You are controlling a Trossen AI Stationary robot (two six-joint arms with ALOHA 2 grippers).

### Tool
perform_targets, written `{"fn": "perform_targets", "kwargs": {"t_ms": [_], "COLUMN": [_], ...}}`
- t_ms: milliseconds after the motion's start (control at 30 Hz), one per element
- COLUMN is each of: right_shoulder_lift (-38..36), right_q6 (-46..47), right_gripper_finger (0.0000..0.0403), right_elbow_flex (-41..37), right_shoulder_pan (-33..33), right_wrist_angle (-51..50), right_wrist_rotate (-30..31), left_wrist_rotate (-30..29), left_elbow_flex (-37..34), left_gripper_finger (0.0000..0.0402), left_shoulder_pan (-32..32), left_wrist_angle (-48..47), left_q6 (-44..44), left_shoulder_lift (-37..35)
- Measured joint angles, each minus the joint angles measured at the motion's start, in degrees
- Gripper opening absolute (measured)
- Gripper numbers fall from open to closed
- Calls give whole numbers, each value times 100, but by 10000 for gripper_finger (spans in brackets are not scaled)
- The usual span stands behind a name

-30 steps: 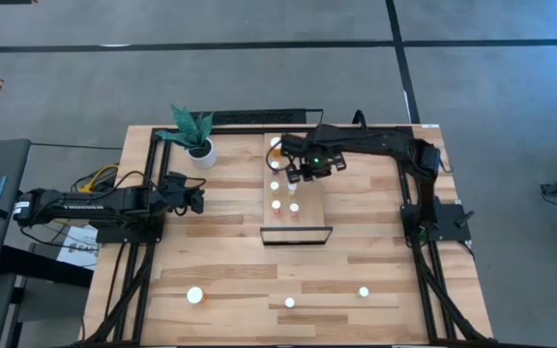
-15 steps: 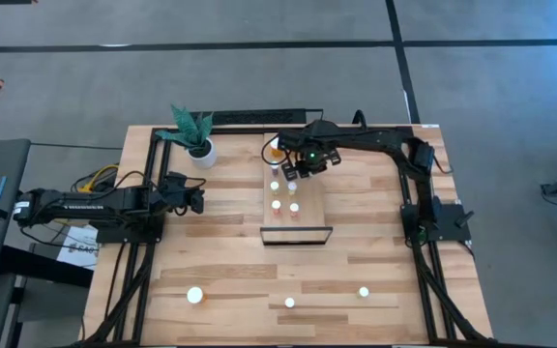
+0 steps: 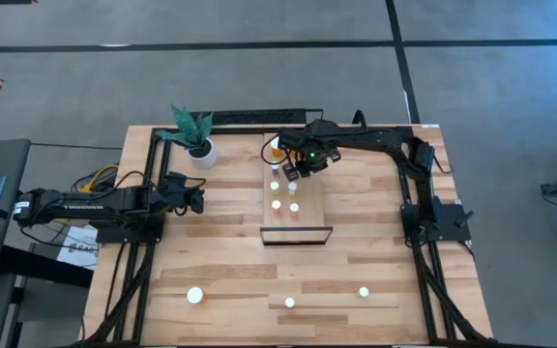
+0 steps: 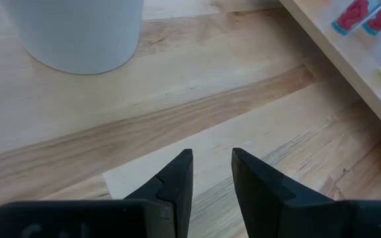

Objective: Pick and place medicine bottles onto shelf by color
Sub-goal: Put the blue pill bottle on the shelf aligned with the other blue pill bottles, then put the yellow pill bottle on the shelf aligned with the other yellow pill bottles

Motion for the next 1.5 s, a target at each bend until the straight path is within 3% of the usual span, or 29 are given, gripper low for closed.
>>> {"fn": "perform_targets", "kwargs": {"t_ms": [1100, 1500], "right_shoulder_lift": [-7, -7], "right_q6": [-296, -290], "right_gripper_finger": [147, 202], "right_elbow_flex": [-273, -274], "right_shoulder_pan": [-72, -153], "right_wrist_angle": [334, 395], "right_wrist_rotate": [1, 94], "left_wrist_rotate": [-1, 0], "left_elbow_flex": [2, 0], "left_gripper_finger": [91, 91], "left_shoulder_pan": [0, 0], "left_wrist_angle": [-1, 0], "left_q6": [0, 0], "left_shoulder_lift": [1, 0]}}
